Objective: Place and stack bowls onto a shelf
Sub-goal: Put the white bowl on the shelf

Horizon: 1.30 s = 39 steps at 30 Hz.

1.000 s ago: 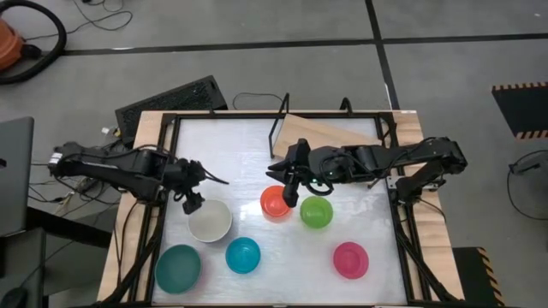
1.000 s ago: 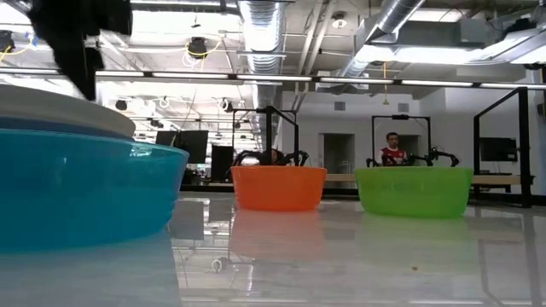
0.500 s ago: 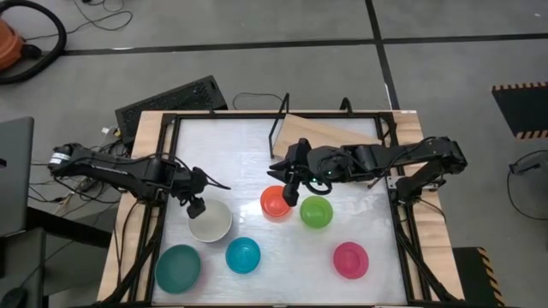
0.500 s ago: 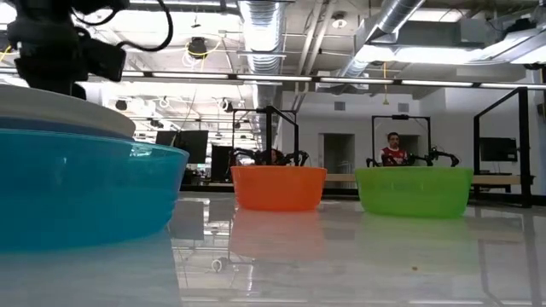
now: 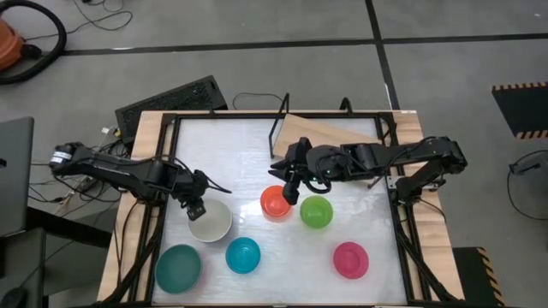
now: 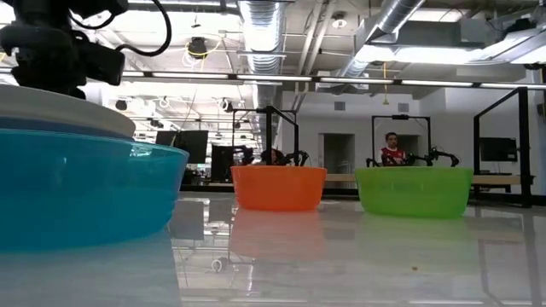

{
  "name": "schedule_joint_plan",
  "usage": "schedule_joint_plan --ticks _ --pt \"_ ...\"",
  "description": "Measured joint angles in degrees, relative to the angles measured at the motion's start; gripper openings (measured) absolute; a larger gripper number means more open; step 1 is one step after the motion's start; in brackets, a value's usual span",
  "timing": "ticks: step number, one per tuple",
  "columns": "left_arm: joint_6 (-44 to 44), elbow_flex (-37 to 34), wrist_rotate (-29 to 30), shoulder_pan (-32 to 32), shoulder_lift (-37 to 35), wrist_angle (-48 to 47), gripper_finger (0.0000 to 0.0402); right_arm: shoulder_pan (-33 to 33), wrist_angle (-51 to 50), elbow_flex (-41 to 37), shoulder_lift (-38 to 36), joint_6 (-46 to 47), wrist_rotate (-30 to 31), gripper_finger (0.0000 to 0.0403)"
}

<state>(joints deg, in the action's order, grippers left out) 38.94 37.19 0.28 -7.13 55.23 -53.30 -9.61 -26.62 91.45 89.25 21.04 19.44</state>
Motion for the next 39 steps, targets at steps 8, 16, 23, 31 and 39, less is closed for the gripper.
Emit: schedule_joint_plan --ticks 8,16,23,31,39 --pt "-0.8 0.0 -0.5 0.0 5.5 0.9 0.0103 0.0 0.0 0.0 0.0 -0.1 0.0 0.0101" --pt "0.8 3.9 0.5 0.0 4.7 0.1 0.0013 0.0 -0.1 0.0 0.0 -0.1 0.0 0.0101" --pt "0.9 5.9 2.2 0.0 3.9 -0.1 0.0002 0.0 -0.7 0.0 0.0 -0.1 0.0 0.0101" --pt "5.8 10.4 4.0 0.1 3.9 -1.5 0.0001 0.1 -1.9 0.0 0.0 -0.1 0.0 0.0101" --pt "8.7 21.8 23.1 0.8 3.9 -7.0 0.0 1.6 -1.4 0.0 0.0 4.7 1.4 0.0101"
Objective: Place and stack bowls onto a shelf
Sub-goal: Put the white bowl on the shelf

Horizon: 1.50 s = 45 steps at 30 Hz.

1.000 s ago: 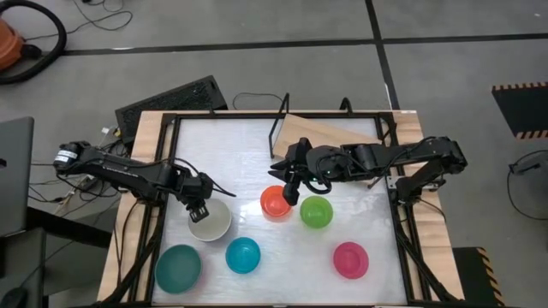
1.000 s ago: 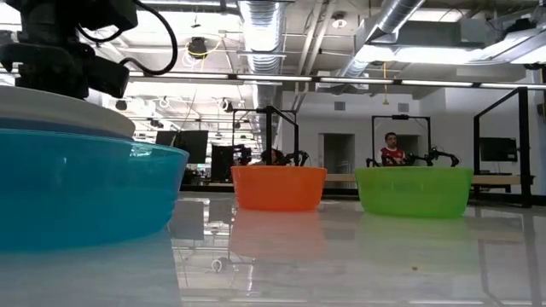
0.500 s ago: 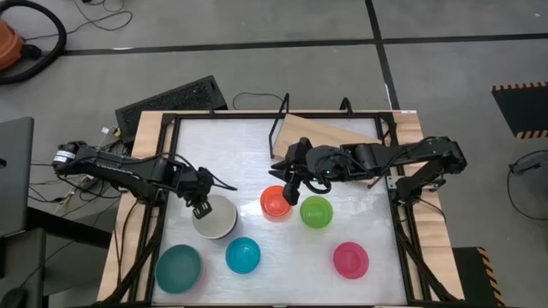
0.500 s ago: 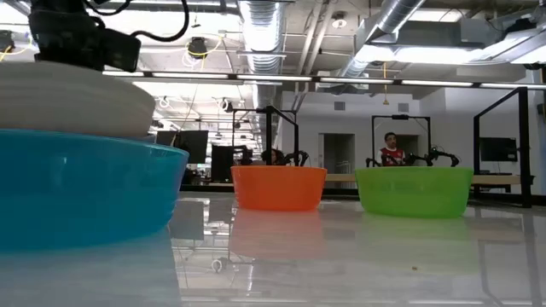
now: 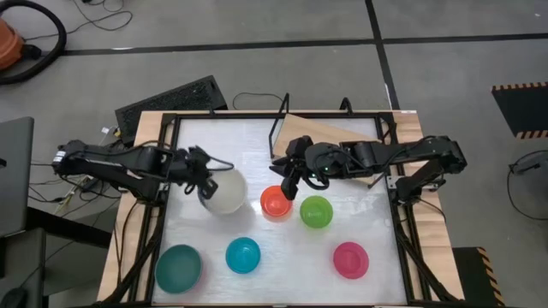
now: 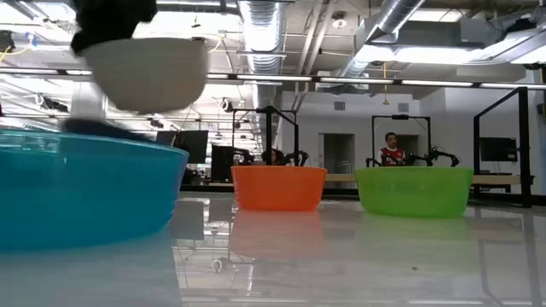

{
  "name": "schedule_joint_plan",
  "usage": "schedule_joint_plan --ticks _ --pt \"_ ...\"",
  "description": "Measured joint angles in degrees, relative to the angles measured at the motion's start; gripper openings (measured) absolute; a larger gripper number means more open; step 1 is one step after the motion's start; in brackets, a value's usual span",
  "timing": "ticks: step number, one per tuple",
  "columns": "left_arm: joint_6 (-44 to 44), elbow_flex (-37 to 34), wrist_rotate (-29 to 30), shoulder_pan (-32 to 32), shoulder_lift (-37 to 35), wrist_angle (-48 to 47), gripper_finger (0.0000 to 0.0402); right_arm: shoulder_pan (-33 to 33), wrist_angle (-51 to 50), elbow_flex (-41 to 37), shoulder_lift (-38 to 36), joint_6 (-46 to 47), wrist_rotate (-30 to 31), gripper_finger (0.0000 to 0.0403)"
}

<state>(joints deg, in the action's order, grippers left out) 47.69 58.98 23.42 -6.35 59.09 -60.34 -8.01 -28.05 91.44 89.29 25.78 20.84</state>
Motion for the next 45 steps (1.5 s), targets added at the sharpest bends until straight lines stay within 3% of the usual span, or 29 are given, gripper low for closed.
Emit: schedule_joint_plan --ticks 4,11,16,21,28,34,37,45 --pt "-0.8 4.7 6.1 0.0 0.0 -0.4 0.0 0.8 0.0 0.0 0.0 0.2 0.4 0.0101" --pt "2.4 5.6 5.6 -0.2 0.1 0.2 0.0 0.9 0.2 0.0 0.0 0.0 0.4 0.0101" --pt "3.0 5.5 14.8 -0.2 2.5 1.3 0.0 0.9 0.3 0.0 0.0 -0.9 4.9 0.0101" --pt "2.0 5.5 25.9 -0.2 6.4 5.8 0.0 0.9 1.6 0.0 0.1 -8.8 12.2 0.0102" --pt "-7.3 5.5 33.3 -0.2 8.5 19.9 0.0 -0.3 4.7 0.0 0.1 -18.6 24.8 0.0129" --pt "-19.8 5.5 43.4 -0.2 8.5 33.1 0.0 0.3 4.6 0.0 0.1 -18.7 25.5 0.0217" --pt "-27.5 5.5 45.6 -0.2 8.4 40.4 0.0 0.8 4.7 0.0 0.1 -18.7 25.6 0.025" --pt "-41.9 5.5 46.4 0.4 9.6 54.1 0.0 1.8 5.2 0.0 0.1 -18.3 25.6 0.0259"
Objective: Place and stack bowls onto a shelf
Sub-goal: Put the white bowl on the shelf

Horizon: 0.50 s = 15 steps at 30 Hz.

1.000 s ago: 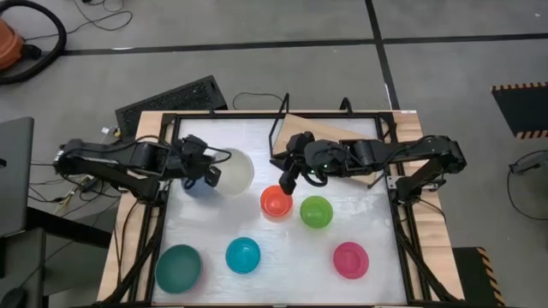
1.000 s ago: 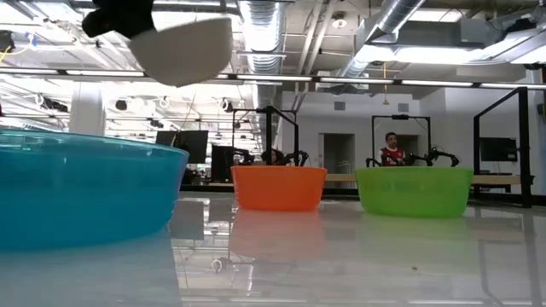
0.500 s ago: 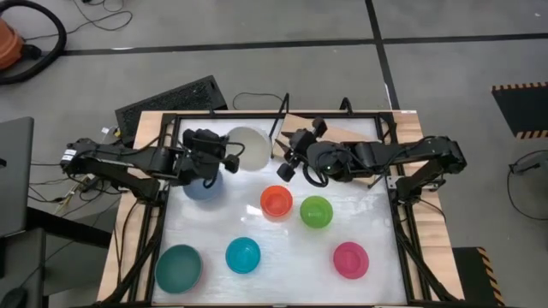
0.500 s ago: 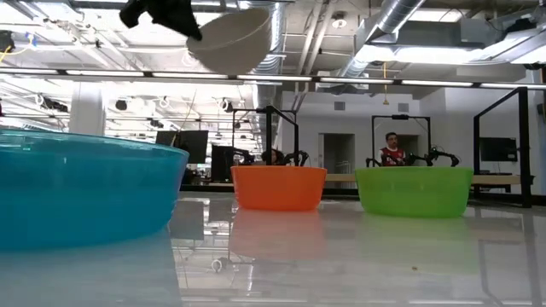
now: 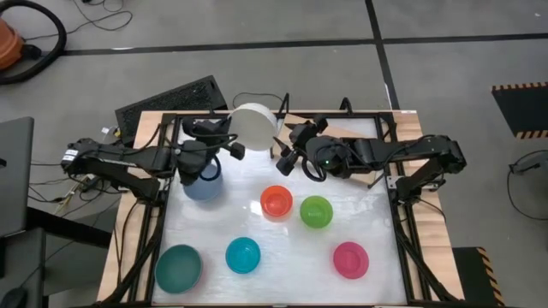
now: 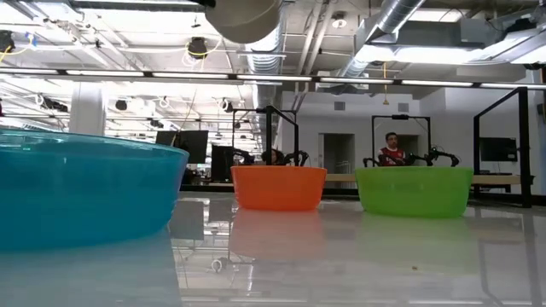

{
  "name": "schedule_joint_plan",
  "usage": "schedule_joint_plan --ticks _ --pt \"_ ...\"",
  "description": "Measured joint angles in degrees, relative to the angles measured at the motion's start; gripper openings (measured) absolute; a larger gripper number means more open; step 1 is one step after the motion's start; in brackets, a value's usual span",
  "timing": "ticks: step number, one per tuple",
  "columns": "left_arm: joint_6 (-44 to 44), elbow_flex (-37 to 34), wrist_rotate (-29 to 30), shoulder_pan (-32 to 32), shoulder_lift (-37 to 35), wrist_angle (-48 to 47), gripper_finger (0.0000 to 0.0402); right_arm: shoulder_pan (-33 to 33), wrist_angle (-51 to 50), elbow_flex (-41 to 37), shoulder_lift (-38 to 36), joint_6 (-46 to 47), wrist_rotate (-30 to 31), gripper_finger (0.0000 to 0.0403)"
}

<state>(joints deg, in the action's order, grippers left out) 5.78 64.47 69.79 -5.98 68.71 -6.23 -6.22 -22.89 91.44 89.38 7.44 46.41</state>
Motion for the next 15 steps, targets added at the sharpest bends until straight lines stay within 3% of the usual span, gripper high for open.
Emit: schedule_joint_plan --ticks 9,12,15 --pt "-6.3 0.3 -0.7 -0.4 5.2 7.7 0.0 2.1 0.0 0.0 0.0 6.7 0.1 0.0253" --pt "-8.0 1.6 -0.4 -0.4 6.6 7.9 0.0 2.2 0.0 0.0 0.0 8.0 1.2 0.0223" --pt "-9.5 2.8 0.0 -0.4 7.5 7.9 0.0 2.2 -0.1 0.0 0.0 8.2 2.5 0.0158"
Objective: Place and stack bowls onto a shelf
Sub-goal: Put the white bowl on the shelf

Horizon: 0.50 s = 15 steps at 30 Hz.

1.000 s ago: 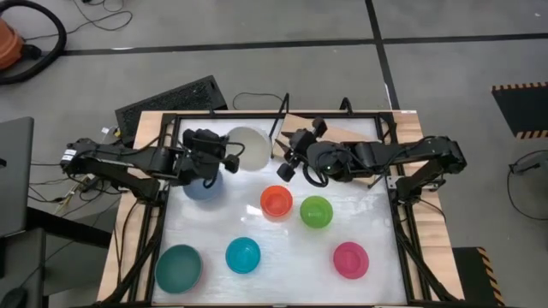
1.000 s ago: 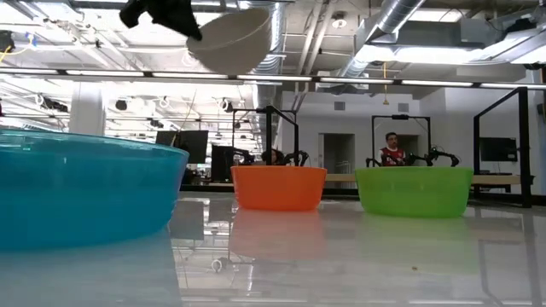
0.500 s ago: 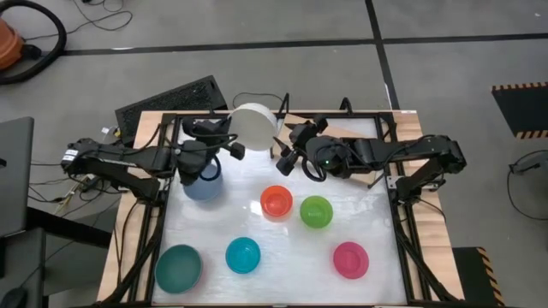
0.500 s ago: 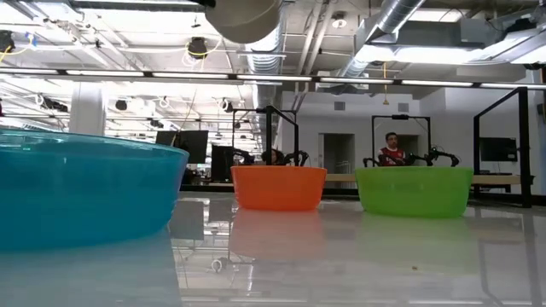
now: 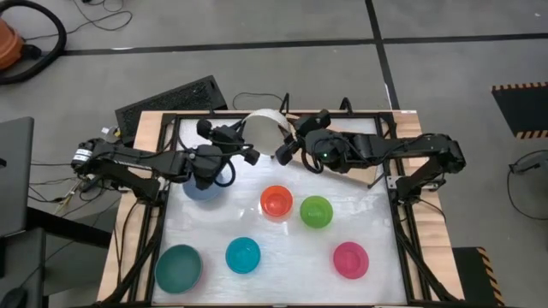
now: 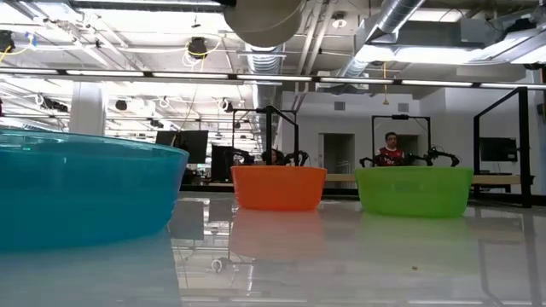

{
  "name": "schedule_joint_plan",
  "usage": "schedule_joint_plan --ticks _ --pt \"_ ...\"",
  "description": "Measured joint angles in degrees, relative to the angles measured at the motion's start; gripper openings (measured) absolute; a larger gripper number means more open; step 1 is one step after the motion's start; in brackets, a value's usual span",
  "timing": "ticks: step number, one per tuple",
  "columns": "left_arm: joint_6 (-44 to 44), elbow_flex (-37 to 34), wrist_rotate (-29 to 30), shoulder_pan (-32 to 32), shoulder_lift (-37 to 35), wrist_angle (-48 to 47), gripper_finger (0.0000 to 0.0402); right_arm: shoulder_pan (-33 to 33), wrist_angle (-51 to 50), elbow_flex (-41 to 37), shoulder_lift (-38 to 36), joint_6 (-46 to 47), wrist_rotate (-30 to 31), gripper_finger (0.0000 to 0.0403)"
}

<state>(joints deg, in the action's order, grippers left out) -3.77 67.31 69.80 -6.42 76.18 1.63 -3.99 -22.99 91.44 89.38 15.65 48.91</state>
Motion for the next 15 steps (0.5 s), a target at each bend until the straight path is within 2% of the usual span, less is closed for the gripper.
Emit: schedule_joint_plan --ticks 4,5,10,15 --pt "0.1 1.2 -2.6 -0.1 -0.1 0.6 0.0 0.5 -1.4 -0.1 0.0 0.6 1.9 0.004" --pt "0.2 1.4 -3.1 -0.2 -0.2 0.7 0.0 0.8 -1.7 -0.2 0.1 0.6 2.0 0.0026" --pt "0.2 1.4 -3.9 -0.1 -0.2 0.5 0.0014 1.0 -1.7 -0.2 0.2 0.7 0.9 0.0025" --pt "-2.1 1.3 -6.5 -1.3 -1.4 0.3 0.0069 1.6 -2.7 -0.2 0.2 2.6 -1.7 0.0025"
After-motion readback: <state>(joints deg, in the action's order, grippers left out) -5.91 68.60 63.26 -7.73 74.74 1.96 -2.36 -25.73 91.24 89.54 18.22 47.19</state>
